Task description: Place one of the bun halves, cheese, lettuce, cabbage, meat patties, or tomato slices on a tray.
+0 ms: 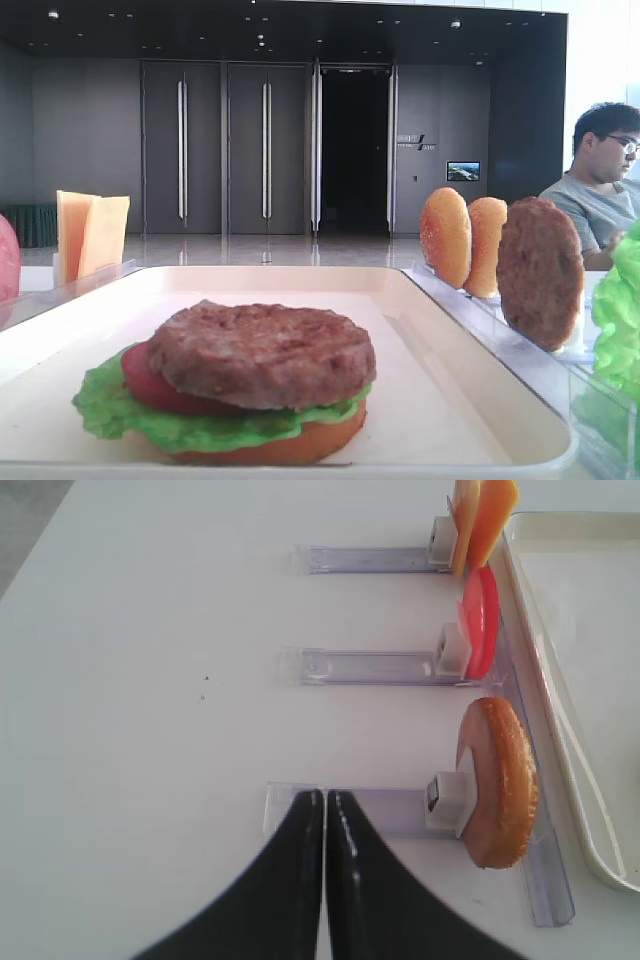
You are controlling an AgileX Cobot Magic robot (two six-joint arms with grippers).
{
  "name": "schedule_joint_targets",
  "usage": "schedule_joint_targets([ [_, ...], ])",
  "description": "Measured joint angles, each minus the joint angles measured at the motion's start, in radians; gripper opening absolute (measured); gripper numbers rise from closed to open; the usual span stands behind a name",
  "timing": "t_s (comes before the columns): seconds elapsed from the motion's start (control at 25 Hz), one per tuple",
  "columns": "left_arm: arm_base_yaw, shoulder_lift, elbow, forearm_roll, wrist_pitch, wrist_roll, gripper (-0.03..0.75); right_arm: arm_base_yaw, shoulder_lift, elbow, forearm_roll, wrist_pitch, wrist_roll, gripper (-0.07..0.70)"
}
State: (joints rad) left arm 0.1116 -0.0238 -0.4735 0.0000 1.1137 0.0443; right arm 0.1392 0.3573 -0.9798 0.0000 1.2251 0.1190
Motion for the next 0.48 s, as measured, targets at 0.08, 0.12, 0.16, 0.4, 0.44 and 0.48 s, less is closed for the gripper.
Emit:
schedule_joint_targets([
  [0.08, 0.000, 0.000, 0.000, 0.000, 0.000, 0.000, -0.007, 0.000, -0.034, 0.012, 0.029, 0.000, -0.024, 0.563],
  [0.12, 0.000, 0.000, 0.000, 0.000, 0.000, 0.000, -0.007, 0.000, -0.050, 0.016, 0.038, 0.000, -0.043, 0.563],
  [0.16, 0.000, 0.000, 0.000, 0.000, 0.000, 0.000, -0.007, 0.000, -0.066, 0.016, 0.042, 0.000, -0.060, 0.563],
  [0.4, 0.000, 0.000, 0.000, 0.000, 0.000, 0.000, -0.007, 0.000, -0.176, 0.017, 0.049, 0.000, -0.166, 0.563],
  [0.44, 0.000, 0.000, 0.000, 0.000, 0.000, 0.000, -0.007, 0.000, -0.200, 0.017, 0.049, 0.000, -0.173, 0.563],
  [0.48, 0.000, 0.000, 0.000, 0.000, 0.000, 0.000, -0.007, 0.000, -0.223, 0.017, 0.049, 0.000, -0.181, 0.563],
])
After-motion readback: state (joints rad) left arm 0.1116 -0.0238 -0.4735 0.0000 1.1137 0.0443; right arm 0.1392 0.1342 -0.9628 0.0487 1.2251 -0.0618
